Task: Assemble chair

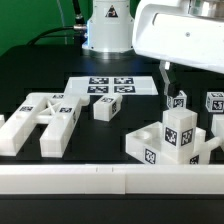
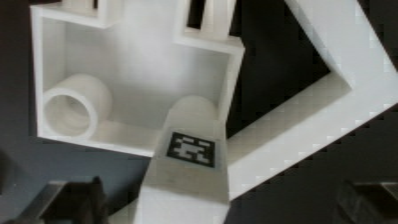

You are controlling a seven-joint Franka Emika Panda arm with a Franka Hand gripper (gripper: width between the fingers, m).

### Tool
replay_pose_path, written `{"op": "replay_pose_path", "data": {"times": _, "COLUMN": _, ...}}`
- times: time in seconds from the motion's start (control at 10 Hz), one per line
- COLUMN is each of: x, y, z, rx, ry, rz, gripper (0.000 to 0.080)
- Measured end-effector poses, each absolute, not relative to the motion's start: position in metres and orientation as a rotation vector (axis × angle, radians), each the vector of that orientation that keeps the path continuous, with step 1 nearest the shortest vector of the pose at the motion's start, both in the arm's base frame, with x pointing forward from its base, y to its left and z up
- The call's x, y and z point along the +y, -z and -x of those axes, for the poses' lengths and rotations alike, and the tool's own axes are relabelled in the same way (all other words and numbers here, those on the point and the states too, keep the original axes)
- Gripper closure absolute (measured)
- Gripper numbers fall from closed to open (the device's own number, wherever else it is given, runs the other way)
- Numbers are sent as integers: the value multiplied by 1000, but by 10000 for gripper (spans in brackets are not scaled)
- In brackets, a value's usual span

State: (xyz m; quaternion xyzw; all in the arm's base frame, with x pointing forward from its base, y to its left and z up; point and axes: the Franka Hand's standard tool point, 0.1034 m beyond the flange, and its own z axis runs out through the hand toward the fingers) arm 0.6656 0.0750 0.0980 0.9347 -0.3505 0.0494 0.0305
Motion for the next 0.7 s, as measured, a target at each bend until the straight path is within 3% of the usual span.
{"op": "replay_pose_path", "data": {"times": 0.1, "x": 75, "y": -99, "z": -665, "rx": -1074, "ry": -154, "rz": -2884, "gripper": 151}}
{"op": "replay_pose_path", "data": {"times": 0.3, "x": 73, "y": -112, "z": -635, "rx": -885, "ry": -190, "rz": -2976, "gripper": 151}}
{"op": "replay_pose_path", "data": {"times": 0.5, "x": 30, "y": -106, "z": -589, "rx": -855, "ry": -168, "rz": -3002, "gripper": 151}}
{"op": "replay_pose_path", "data": {"times": 0.7, "x": 38, "y": -106, "z": -595, "rx": -865, "ry": -170, "rz": -3000, "gripper": 151}}
